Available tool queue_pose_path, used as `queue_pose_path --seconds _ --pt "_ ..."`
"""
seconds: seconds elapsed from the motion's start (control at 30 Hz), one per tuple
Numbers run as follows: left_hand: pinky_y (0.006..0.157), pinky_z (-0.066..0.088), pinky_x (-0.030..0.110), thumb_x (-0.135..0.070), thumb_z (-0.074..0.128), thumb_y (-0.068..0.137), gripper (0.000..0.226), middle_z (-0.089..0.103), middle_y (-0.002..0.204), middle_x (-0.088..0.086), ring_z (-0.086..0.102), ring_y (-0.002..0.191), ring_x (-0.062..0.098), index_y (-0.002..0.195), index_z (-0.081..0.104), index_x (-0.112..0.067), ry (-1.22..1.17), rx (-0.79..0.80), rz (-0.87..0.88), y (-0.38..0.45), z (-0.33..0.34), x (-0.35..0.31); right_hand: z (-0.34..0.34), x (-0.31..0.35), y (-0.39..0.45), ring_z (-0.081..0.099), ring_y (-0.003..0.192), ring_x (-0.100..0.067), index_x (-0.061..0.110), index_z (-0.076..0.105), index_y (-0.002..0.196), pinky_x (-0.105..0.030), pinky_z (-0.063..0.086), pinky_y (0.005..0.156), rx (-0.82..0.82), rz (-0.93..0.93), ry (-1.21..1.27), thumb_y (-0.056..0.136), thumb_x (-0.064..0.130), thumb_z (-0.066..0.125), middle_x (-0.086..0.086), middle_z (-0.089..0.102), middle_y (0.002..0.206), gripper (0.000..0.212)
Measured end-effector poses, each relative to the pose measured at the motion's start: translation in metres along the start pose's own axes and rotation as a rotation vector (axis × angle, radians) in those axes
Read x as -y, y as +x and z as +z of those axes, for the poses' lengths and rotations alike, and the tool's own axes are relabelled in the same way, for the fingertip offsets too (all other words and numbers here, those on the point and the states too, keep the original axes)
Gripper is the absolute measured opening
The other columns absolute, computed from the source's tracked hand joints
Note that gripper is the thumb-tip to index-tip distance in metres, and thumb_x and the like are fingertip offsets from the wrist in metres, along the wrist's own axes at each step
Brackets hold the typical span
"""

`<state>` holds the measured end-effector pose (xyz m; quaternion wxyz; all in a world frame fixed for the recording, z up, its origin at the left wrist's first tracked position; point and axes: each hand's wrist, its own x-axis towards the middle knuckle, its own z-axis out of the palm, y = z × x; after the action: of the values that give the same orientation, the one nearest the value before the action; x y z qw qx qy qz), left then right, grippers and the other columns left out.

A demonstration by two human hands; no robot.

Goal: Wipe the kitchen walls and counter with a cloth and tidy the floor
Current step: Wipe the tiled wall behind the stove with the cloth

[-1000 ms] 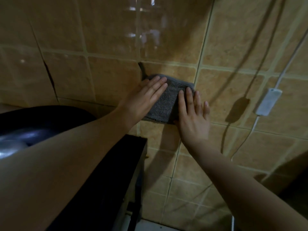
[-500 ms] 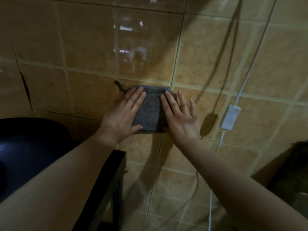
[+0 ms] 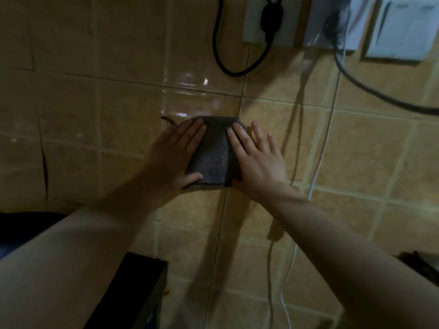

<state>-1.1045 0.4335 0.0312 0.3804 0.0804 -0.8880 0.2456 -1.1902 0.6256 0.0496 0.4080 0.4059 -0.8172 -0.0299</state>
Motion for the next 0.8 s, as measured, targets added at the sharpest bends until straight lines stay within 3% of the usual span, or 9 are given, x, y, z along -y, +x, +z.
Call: queue_pose_path --seconds 0.23,0.37,0.53,0.63,0.7,0.8 --pt "0.110 0.019 0.042 -0.070 0.035 0.072 0.101 0.024 0.153 0.015 0.028 0.139 0.031 0.147 0.020 -0.003 0.045 -0.031 -0.011 0.036 -0.029 0.002 -0.026 -0.027 0.021 -0.017 0.144 -0.025 0.024 -0.011 0.150 -0.044 -0.005 0.116 -0.039 0.023 -0.020 0.082 0.052 0.058 0.006 -0.013 0.158 0.100" --pt "0.111 0.012 0.038 -0.067 0.054 0.073 0.103 0.021 0.154 0.015 0.024 0.141 0.030 0.147 0.019 -0.003 0.035 -0.048 0.007 0.050 -0.044 -0.008 -0.035 -0.047 0.024 -0.016 0.145 -0.026 0.024 -0.012 0.149 -0.044 -0.004 0.116 -0.046 0.020 -0.040 0.086 0.049 0.056 0.006 -0.014 0.158 0.096" --pt "0.113 -0.005 0.032 -0.064 0.054 0.078 0.105 -0.001 0.158 0.008 0.002 0.146 0.023 0.149 0.000 -0.009 -0.023 -0.066 0.008 0.069 -0.056 -0.034 -0.043 -0.072 0.014 -0.013 0.145 -0.028 0.025 -0.015 0.148 -0.045 -0.001 0.116 -0.030 0.054 0.005 0.081 0.050 0.060 0.008 -0.014 0.158 0.104" --pt "0.114 -0.003 0.032 -0.063 0.060 0.075 0.110 0.000 0.158 0.007 0.004 0.146 0.023 0.149 -0.002 -0.011 -0.043 -0.082 -0.005 0.075 -0.057 -0.053 -0.046 -0.092 0.003 -0.012 0.145 -0.031 0.027 -0.015 0.148 -0.052 0.001 0.114 0.012 0.045 -0.027 0.078 0.056 0.060 0.009 -0.015 0.157 0.107" --pt "0.116 -0.001 0.034 -0.067 0.055 0.076 0.112 -0.007 0.158 0.005 -0.001 0.146 0.022 0.147 -0.011 -0.012 -0.043 -0.068 -0.012 0.082 -0.056 -0.066 -0.049 -0.105 -0.004 -0.016 0.144 -0.028 0.030 -0.016 0.148 -0.052 0.001 0.114 0.028 0.062 -0.010 0.077 0.058 0.061 0.011 -0.016 0.157 0.108" --pt "0.117 0.001 0.038 -0.075 0.028 0.077 0.104 -0.019 0.155 0.005 -0.005 0.145 0.024 0.140 -0.023 -0.010 -0.005 -0.133 0.000 0.093 -0.052 -0.079 -0.049 -0.121 -0.011 -0.016 0.144 -0.025 0.030 -0.019 0.147 -0.050 0.003 0.115 0.025 0.071 0.008 0.078 0.062 0.058 0.013 -0.021 0.155 0.108"
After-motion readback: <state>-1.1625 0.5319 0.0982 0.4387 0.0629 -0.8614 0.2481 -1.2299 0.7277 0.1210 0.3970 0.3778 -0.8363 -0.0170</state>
